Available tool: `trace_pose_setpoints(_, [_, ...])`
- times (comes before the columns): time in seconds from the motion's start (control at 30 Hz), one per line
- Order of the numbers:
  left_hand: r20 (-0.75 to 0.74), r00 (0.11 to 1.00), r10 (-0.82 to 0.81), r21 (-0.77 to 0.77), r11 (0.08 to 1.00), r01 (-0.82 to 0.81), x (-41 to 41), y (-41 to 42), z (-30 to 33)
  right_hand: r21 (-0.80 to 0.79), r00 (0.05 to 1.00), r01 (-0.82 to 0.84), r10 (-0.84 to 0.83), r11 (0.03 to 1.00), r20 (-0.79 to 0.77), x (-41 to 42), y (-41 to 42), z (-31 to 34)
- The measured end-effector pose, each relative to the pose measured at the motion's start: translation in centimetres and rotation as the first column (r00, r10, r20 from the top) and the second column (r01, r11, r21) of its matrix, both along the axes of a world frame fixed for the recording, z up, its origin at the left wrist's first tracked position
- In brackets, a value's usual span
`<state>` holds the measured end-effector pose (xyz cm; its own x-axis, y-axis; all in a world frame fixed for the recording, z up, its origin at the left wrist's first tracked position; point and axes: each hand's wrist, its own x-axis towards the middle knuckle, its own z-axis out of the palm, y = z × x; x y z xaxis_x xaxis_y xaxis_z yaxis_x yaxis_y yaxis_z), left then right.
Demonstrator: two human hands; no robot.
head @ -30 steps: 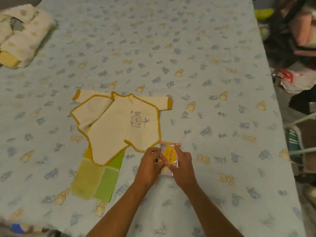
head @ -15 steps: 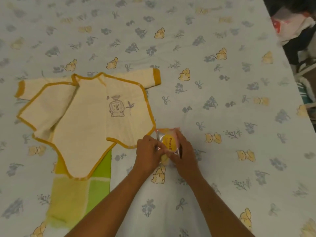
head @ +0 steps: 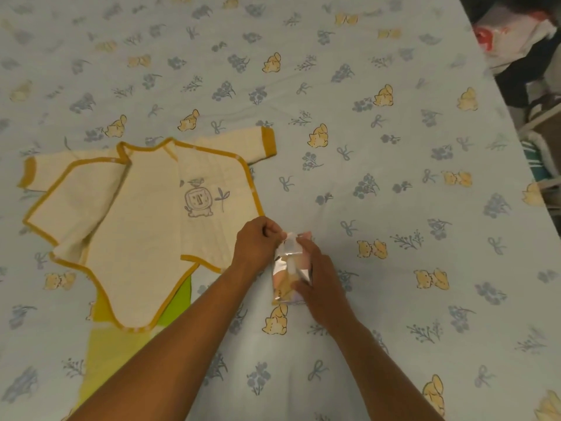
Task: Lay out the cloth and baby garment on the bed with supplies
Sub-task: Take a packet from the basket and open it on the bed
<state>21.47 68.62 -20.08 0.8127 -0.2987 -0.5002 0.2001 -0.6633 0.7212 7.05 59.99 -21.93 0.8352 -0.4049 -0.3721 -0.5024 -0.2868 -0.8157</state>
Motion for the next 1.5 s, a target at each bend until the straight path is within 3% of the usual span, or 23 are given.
trace_pose_setpoints(0.13, [0.083,0.996,0.035,-0.060,0.998,-0.030,-1.2,0.9,1.1,0.013,0.999,-0.030,0.030,0.999,-0.022,-0.1,-0.4,0.1])
trace_pose_setpoints(0.27, [0.392,0.914,-0.103,-0.022,0.992,0.121,-5.2,2.4,1.6,-0.004,0.999,-0.030,0.030,1.000,-0.011,0.3,-0.5,0.3])
trace_pose_setpoints(0.33, [0.444,0.873,-0.201,0.047,0.978,0.202,-6.6,3.1,1.0,-0.001,0.999,-0.038,0.038,0.999,0.001,0.2,-0.5,0.6])
trace_pose_setpoints(0.47, [0.393,0.876,-0.278,0.175,0.958,0.226,-7.4,3.4,-0.2,0.059,0.997,-0.073,0.073,0.996,0.005,0.3,-0.9,1.2])
trace_pose_setpoints(0.77, [0.298,0.925,-0.236,0.098,0.972,0.216,-6.7,3.1,0.9,0.155,0.970,-0.108,0.138,0.982,-0.200,1.0,-2.3,3.6])
trace_pose_setpoints(0.9, [0.266,0.865,-0.426,0.393,0.867,0.307,-6.1,3.1,0.5,0.134,0.957,-0.134,0.164,0.982,-0.241,1.5,-2.2,4.0])
trace_pose_setpoints(1.0, [0.180,0.890,-0.420,0.436,0.845,0.310,-5.9,2.9,0.7,0.089,0.970,-0.053,0.072,0.995,-0.231,1.7,-2.3,4.6])
trace_pose_setpoints(1.1, [0.078,0.937,-0.341,0.359,0.886,0.293,-5.0,2.5,1.9,0.064,0.976,0.096,-0.081,0.993,-0.204,1.5,-3.2,6.6])
trace_pose_setpoints(1.3, [0.194,0.924,-0.330,0.314,0.913,0.260,-2.2,1.6,11.0,-0.034,0.975,0.114,-0.118,0.993,-0.190,1.7,-7.2,15.3])
trace_pose_setpoints(1.5, [0.314,0.816,-0.486,0.375,0.853,0.364,2.5,-3.0,30.1,-0.167,0.988,0.104,-0.121,0.980,-0.091,3.4,-13.4,33.1])
